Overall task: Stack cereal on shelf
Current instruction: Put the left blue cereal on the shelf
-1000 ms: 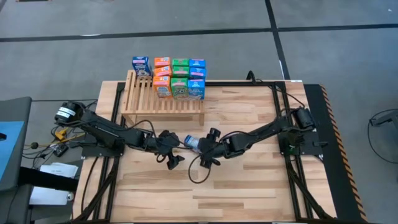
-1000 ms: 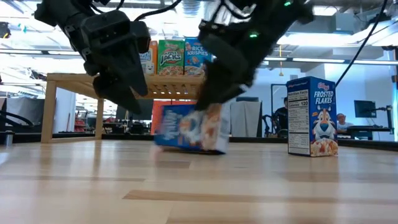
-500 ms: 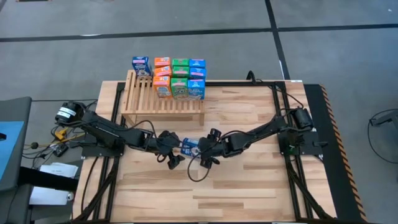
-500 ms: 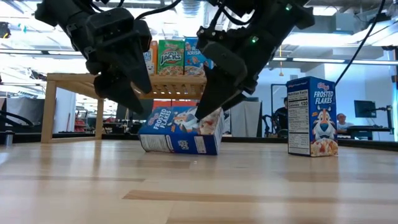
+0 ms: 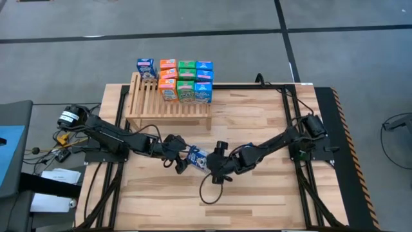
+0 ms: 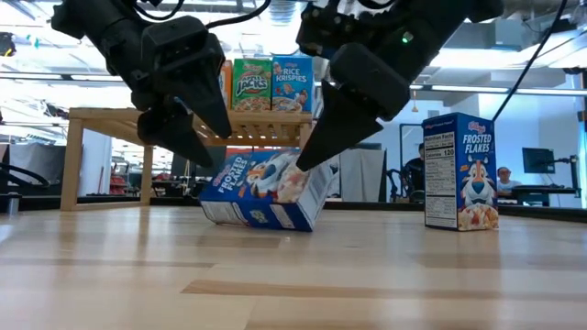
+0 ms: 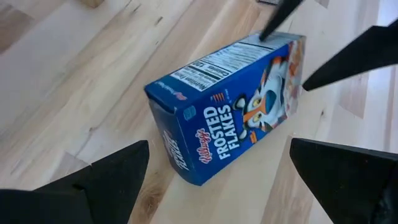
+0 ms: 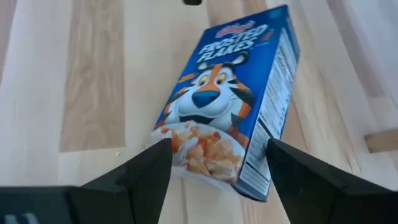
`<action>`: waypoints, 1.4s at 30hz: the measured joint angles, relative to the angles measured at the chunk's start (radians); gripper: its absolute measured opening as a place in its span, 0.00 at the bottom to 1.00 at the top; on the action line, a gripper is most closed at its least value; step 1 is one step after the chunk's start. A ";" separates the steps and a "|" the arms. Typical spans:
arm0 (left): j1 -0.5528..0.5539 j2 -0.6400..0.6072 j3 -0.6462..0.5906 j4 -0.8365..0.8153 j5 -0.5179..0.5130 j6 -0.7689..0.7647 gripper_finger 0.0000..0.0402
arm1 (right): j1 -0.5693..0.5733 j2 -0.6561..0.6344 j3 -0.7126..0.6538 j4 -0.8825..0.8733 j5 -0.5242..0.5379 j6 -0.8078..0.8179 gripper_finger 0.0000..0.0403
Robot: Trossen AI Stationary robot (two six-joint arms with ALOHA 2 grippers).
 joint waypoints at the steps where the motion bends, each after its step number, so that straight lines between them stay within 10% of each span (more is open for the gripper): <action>1: 0.000 0.000 0.000 0.000 -0.001 -0.005 0.95 | 0.005 0.000 0.000 -0.001 0.000 0.000 0.70; 42: -0.050 0.232 0.000 0.087 -0.145 -0.108 0.95 | 0.008 0.012 0.000 0.045 0.049 0.255 0.70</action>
